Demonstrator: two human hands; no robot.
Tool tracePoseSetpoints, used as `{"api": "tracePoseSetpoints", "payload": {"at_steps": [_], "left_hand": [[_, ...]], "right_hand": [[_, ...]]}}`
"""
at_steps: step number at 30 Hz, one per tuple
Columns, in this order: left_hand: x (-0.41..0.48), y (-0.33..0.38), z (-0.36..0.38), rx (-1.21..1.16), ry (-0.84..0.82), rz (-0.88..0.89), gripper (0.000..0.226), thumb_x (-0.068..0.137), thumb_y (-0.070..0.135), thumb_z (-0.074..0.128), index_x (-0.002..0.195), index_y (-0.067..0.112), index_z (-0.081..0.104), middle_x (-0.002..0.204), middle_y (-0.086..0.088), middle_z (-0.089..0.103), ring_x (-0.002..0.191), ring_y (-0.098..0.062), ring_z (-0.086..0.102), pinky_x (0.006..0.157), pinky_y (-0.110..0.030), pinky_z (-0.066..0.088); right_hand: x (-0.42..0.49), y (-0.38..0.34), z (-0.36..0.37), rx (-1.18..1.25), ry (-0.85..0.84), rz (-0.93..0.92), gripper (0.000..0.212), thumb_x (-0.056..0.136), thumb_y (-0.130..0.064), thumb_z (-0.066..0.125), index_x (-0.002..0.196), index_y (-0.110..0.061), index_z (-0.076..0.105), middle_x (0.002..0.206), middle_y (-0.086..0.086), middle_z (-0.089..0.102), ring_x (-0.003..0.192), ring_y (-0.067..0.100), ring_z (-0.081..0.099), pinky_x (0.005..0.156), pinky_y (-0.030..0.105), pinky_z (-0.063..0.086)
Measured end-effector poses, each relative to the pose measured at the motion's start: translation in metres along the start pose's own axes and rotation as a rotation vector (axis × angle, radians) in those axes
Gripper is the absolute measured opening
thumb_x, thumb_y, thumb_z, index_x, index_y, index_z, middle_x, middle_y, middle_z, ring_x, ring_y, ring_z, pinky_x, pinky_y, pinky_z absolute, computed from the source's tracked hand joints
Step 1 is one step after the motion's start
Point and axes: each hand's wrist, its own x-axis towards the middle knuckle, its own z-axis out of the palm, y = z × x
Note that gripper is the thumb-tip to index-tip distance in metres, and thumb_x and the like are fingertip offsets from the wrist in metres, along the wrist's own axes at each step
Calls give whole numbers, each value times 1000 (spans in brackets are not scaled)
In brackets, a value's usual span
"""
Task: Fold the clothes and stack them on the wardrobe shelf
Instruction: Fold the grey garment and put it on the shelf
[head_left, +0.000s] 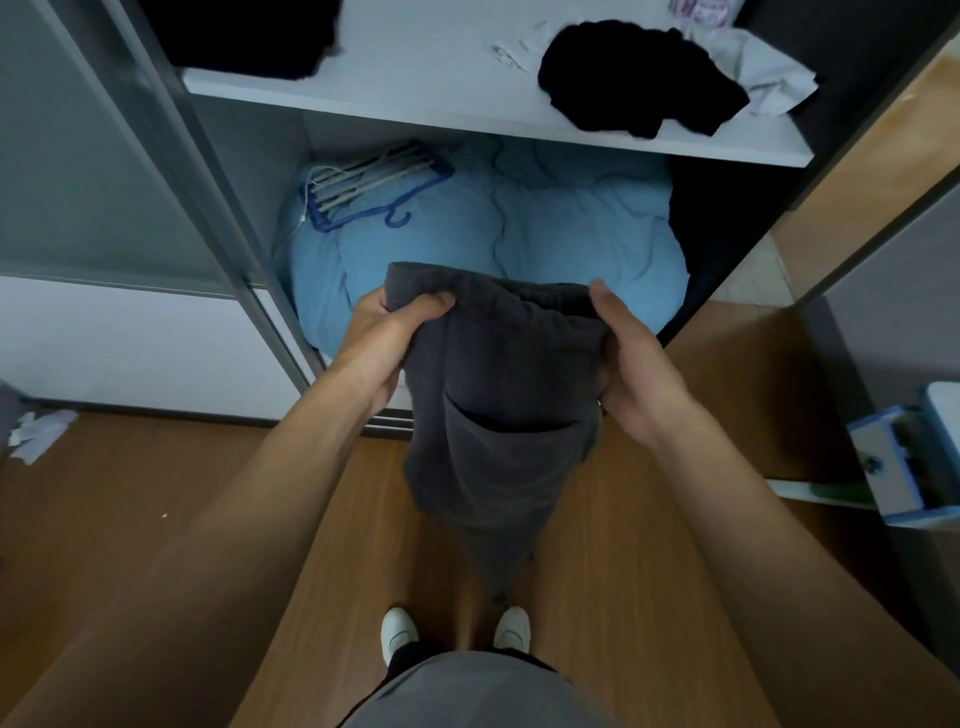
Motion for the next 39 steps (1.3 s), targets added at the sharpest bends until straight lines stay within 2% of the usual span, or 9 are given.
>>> {"api": "tracePoseSetpoints", "payload": {"at_steps": [5, 9, 12, 15, 20, 24, 30, 35, 39], "left_hand": [[-3, -3, 22, -13, 100, -20, 19, 81, 13, 78, 98, 9, 71, 89, -8, 78, 86, -21, 75, 75, -32, 60], [-5, -7, 8, -37, -30, 0, 27, 83, 16, 78, 108, 9, 69, 101, -8, 77, 98, -22, 73, 77, -27, 58], [-6, -11, -17, -102, -240, -31, 38, 83, 21, 76, 118, 9, 65, 115, -11, 73, 109, -25, 69, 83, -28, 58], [-10, -15, -25, 105, -342, -105, 46, 76, 36, 83, 116, 18, 69, 117, -7, 73, 111, -22, 69, 86, -28, 58], [-13, 2, -7, 70, -237, 8, 12, 83, 31, 76, 93, 26, 81, 106, -4, 77, 101, -19, 72, 79, -24, 58], [-12, 24, 10, 13, -192, -9, 11, 87, 23, 73, 92, 17, 81, 103, -10, 77, 97, -23, 74, 74, -30, 59], [0, 31, -19, -72, -195, -191, 45, 84, 30, 74, 122, 6, 68, 120, -16, 70, 112, -29, 68, 83, -37, 59], [-18, -16, -54, -69, -386, -364, 95, 50, 57, 92, 130, 17, 60, 131, -8, 66, 121, -24, 63, 99, -42, 52], [-34, -32, -32, 148, -377, -355, 82, 52, 45, 94, 123, 19, 62, 118, -2, 73, 111, -19, 69, 87, -32, 59]], "right_hand": [[-10, 19, -5, -329, 18, -146, 68, 69, -37, 82, 130, -21, 57, 121, -5, 70, 112, 11, 67, 88, 24, 57], [-6, 22, 3, -261, 150, -228, 35, 85, -17, 77, 118, -12, 68, 113, 1, 75, 108, 15, 69, 95, 31, 56], [-6, 18, -1, -116, 56, -167, 32, 85, -18, 76, 116, -13, 69, 115, 2, 75, 111, 17, 69, 94, 30, 56], [-9, 12, 0, -50, -27, -93, 37, 77, -26, 77, 112, -15, 70, 113, 1, 76, 107, 14, 71, 83, 22, 58], [-4, -16, -2, 13, -16, 28, 44, 78, -38, 77, 112, -11, 71, 109, 2, 77, 101, 13, 73, 75, 21, 59], [-4, -14, -10, 16, -82, 112, 40, 77, -46, 72, 108, -20, 71, 103, -3, 78, 96, 11, 74, 71, 21, 59], [-12, 16, 2, 144, -117, 89, 44, 79, -31, 71, 120, -14, 66, 114, 5, 75, 105, 19, 72, 77, 28, 60], [-13, 18, 5, 200, -147, 154, 47, 80, -37, 72, 120, -13, 67, 117, 8, 74, 105, 21, 72, 74, 31, 60], [-4, 12, -3, 143, -71, 274, 42, 87, -40, 67, 116, -9, 70, 117, 10, 73, 103, 23, 73, 76, 33, 60]]}}
